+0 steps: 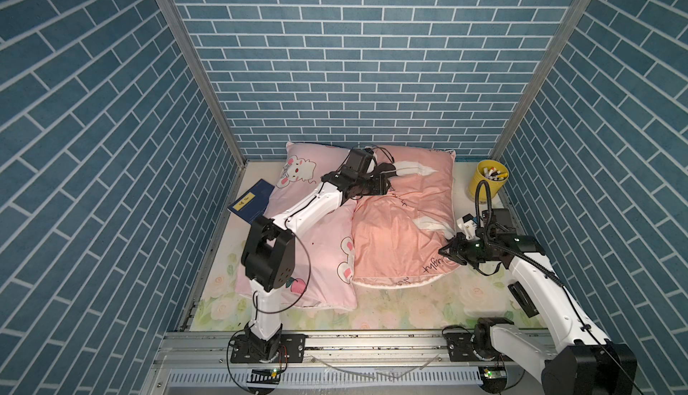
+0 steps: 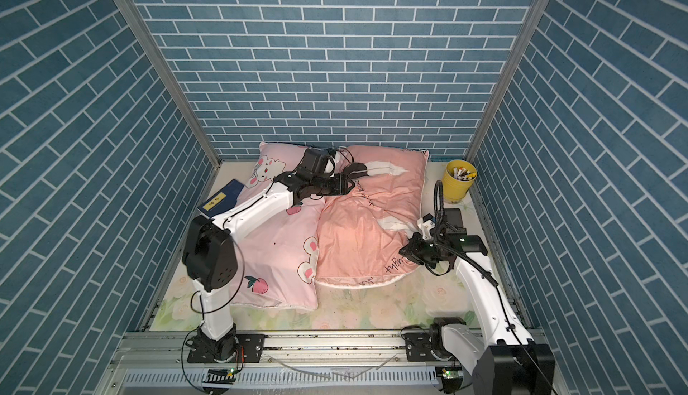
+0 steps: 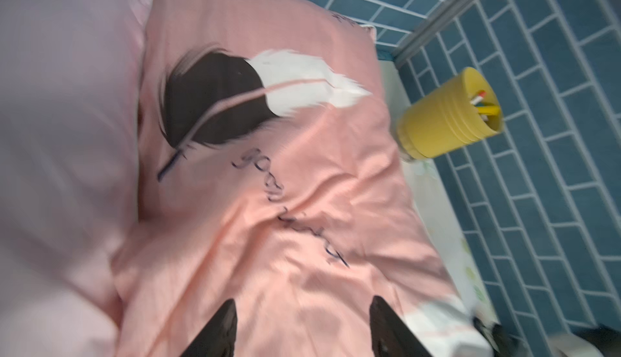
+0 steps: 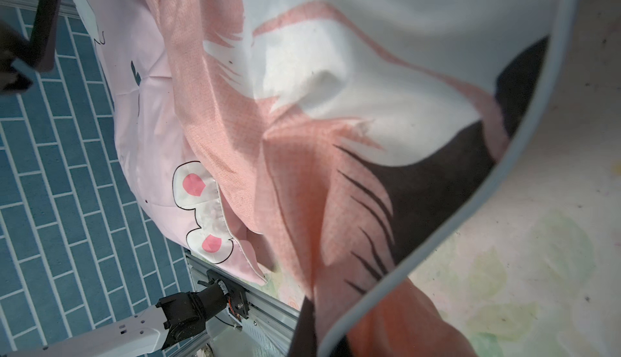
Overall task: Zip up pillowcases
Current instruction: Pick up the pillowcase from the center of the board.
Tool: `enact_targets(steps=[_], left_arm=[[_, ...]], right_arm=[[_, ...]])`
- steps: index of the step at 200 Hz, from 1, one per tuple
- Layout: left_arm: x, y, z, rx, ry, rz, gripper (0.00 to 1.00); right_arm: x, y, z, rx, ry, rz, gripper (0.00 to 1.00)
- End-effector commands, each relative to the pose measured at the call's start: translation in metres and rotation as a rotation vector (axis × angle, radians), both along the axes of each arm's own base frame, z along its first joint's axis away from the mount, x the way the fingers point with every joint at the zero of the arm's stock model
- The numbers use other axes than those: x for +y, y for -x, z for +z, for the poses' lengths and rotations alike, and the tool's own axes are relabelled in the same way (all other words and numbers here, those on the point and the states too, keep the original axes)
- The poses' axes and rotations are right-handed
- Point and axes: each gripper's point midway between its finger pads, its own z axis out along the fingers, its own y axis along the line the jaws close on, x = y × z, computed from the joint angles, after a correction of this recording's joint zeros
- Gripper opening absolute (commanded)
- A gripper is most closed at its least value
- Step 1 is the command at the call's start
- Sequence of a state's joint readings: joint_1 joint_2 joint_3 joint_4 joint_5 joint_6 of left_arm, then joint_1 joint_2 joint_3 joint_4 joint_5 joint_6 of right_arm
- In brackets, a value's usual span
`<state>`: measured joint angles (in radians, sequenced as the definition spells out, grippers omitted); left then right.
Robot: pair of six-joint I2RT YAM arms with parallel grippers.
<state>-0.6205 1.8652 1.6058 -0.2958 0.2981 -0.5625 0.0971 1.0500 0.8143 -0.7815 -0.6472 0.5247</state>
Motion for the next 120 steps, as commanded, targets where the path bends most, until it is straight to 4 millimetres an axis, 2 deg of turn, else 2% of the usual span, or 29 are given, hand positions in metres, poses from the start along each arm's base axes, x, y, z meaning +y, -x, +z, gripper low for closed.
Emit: enact_targets(steps=[1, 22, 48, 96, 120], left_arm=[[-0.038, 0.061, -0.020, 0.151, 0.121, -0.086, 0.61], [-0.058, 0.099, -0.032, 0.240, 0.193, -0.102, 0.60], [-0.082, 0.127, -0.037, 0.288, 0.258, -0.118, 0.61], [-0.112, 0.140, -0.057, 0.303, 0.202, -0.189, 0.65], [-0.120, 0.140, -0.056, 0.297, 0.212, -0.206, 0.63]], right_arm=[[0.007, -0.012, 0.024, -0.068, -0.042, 0.025, 0.00], [0.007, -0.013, 0.026, -0.080, -0.037, 0.028, 0.00], [0.006, -0.014, 0.028, -0.096, -0.033, 0.025, 0.00], [0.008, -0.014, 0.033, -0.113, -0.053, 0.029, 0.00], [0.008, -0.012, 0.031, -0.108, -0.054, 0.029, 0.00]])
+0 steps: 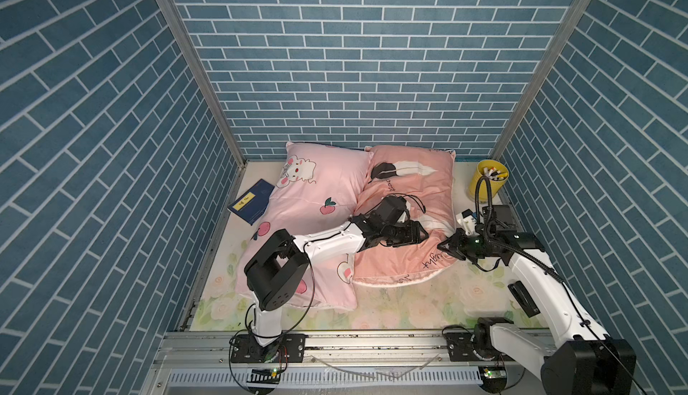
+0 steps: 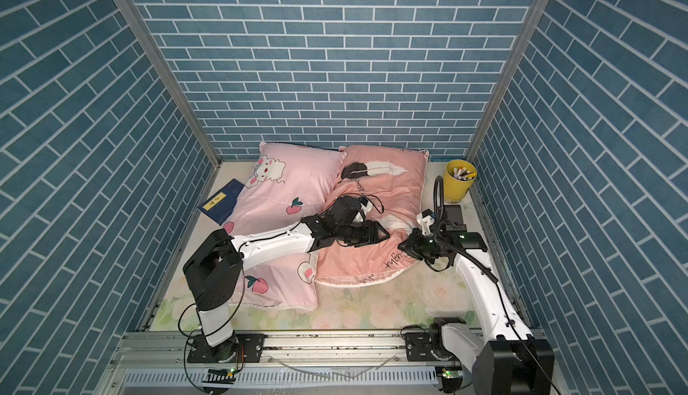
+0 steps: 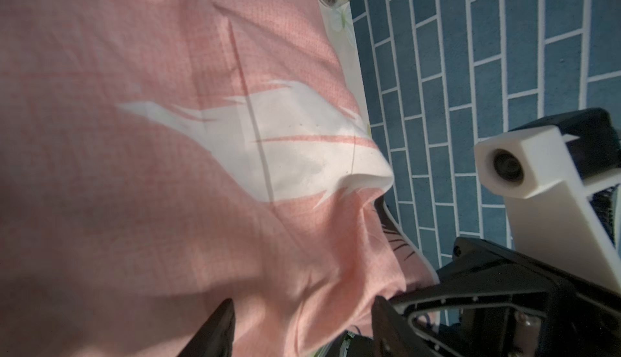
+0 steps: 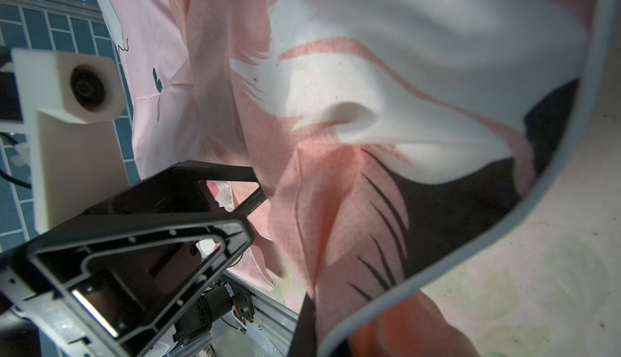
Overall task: Zip up pillowcases
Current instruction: Pick up the pillowcase from the center of the board.
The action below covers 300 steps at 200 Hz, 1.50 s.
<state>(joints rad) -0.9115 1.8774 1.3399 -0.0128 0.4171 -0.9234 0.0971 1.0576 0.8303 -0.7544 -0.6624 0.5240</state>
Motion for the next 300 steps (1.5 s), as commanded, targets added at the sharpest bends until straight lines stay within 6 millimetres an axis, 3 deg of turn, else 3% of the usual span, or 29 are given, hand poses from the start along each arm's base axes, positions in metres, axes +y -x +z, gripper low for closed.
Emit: enact_targets(steps=[1, 27, 41, 60, 85, 100, 140, 175, 199, 218, 247, 300], left_arm=[[-0.013, 0.000, 0.010, -0.017, 0.037, -0.020, 0.63], [-0.024, 0.005, 0.012, -0.028, 0.037, -0.060, 0.59], [-0.028, 0.008, 0.008, -0.030, 0.022, -0.080, 0.52], [-0.032, 0.007, 0.003, -0.025, 0.021, -0.086, 0.33], [-0.033, 0.002, 0.003, -0.033, 0.023, -0.082, 0.00], [-0.029, -0.004, 0.005, -0.039, 0.023, -0.077, 0.00], [-0.008, -0.022, 0.008, -0.048, 0.013, -0.036, 0.00], [0.006, -0.041, 0.011, -0.060, 0.013, 0.001, 0.00], [0.009, -0.052, 0.011, -0.058, 0.018, 0.008, 0.00], [0.012, -0.058, 0.009, -0.060, 0.010, 0.011, 0.00], [0.020, -0.071, 0.005, -0.055, 0.007, 0.035, 0.00], [0.017, -0.079, -0.003, -0.039, 0.011, 0.039, 0.00]], right_arm=[[0.005, -0.005, 0.022, -0.072, -0.038, 0.021, 0.00], [0.007, -0.006, 0.018, -0.063, -0.047, 0.019, 0.00], [0.008, -0.008, 0.018, -0.066, -0.056, 0.020, 0.00], [0.008, -0.008, 0.019, -0.065, -0.059, 0.024, 0.00], [0.008, -0.006, 0.016, -0.056, -0.050, 0.037, 0.00], [0.006, -0.006, 0.015, -0.056, -0.031, 0.044, 0.00], [-0.011, -0.007, 0.010, -0.056, 0.101, 0.071, 0.44], [-0.019, -0.010, 0.002, -0.074, 0.159, 0.105, 0.63], [-0.020, -0.012, -0.003, -0.098, 0.179, 0.142, 0.68], [-0.036, -0.020, -0.007, -0.111, 0.261, 0.111, 0.70], [-0.051, -0.034, 0.005, -0.163, 0.212, 0.003, 0.69], [-0.018, -0.045, -0.011, -0.125, -0.099, 0.040, 0.69]])
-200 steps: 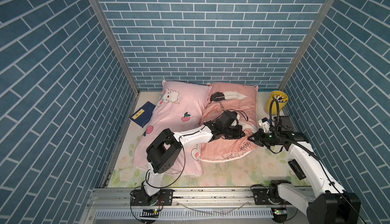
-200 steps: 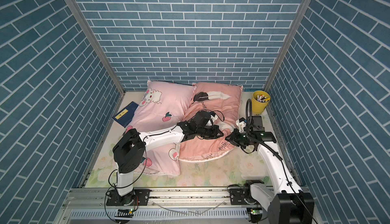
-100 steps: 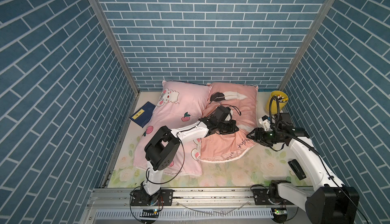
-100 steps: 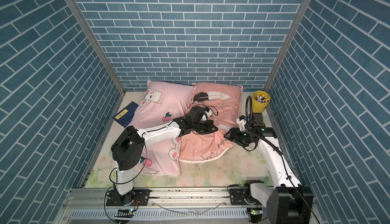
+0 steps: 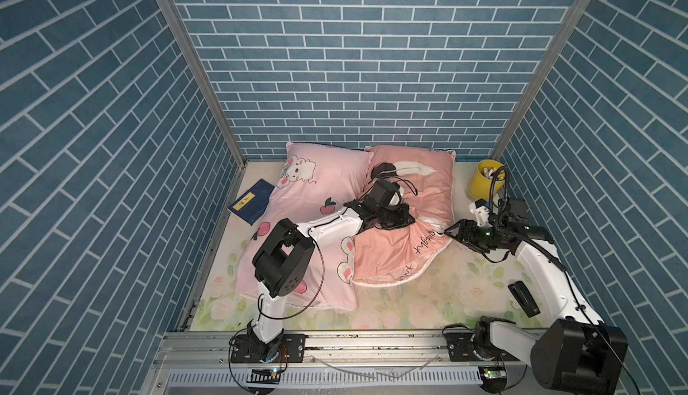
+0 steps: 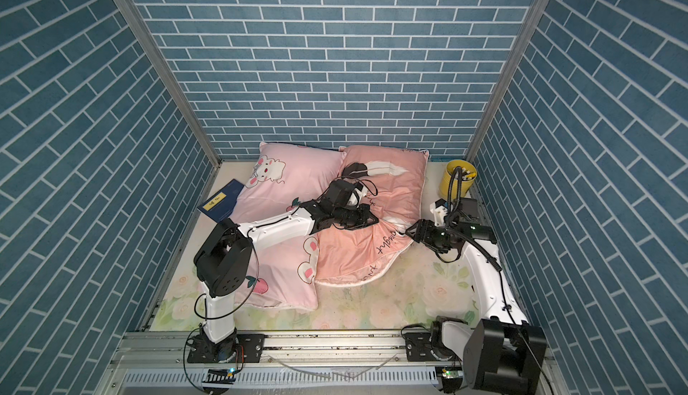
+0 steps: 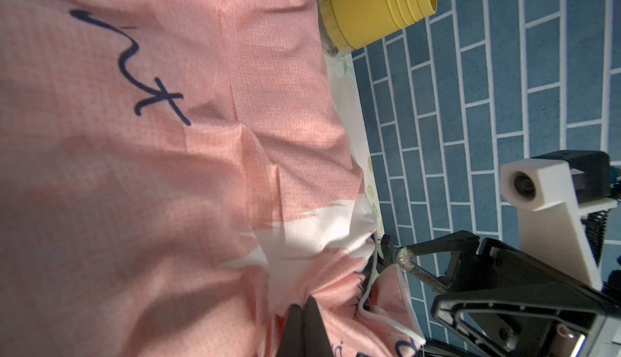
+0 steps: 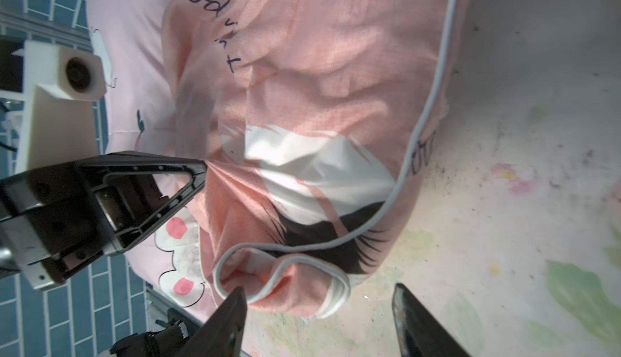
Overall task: Zip up pillowcases
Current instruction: Pick up the pillowcase from the center of the board.
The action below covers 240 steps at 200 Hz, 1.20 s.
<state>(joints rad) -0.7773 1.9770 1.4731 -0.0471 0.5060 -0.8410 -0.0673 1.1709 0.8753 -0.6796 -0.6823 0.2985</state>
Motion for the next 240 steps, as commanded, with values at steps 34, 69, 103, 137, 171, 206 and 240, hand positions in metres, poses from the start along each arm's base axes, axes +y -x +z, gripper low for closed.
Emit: enact_targets(steps=[34, 69, 103, 137, 171, 206, 240], left_arm=[[0.001, -0.016, -0.007, -0.006, -0.009, 0.031, 0.00], [0.005, -0.014, -0.005, -0.002, -0.023, 0.030, 0.00], [0.008, -0.019, -0.009, -0.006, -0.030, 0.059, 0.00], [0.008, -0.024, -0.014, 0.006, -0.046, 0.053, 0.00], [0.010, -0.025, -0.011, -0.008, -0.045, 0.069, 0.00], [0.007, -0.026, -0.019, 0.018, -0.035, 0.075, 0.00], [0.004, -0.033, -0.021, 0.016, -0.025, 0.097, 0.00]], right_arm=[[0.028, 0.009, -0.010, 0.023, -0.220, 0.071, 0.69], [0.034, 0.014, -0.013, 0.051, -0.262, 0.072, 0.63], [0.034, 0.031, -0.020, 0.065, -0.247, 0.047, 0.60], [0.033, 0.034, -0.022, 0.069, -0.242, 0.036, 0.61], [0.032, 0.026, -0.022, 0.041, -0.243, 0.023, 0.60], [0.035, 0.022, -0.026, 0.053, -0.259, 0.022, 0.44], [0.036, 0.023, -0.029, 0.075, -0.266, 0.011, 0.20]])
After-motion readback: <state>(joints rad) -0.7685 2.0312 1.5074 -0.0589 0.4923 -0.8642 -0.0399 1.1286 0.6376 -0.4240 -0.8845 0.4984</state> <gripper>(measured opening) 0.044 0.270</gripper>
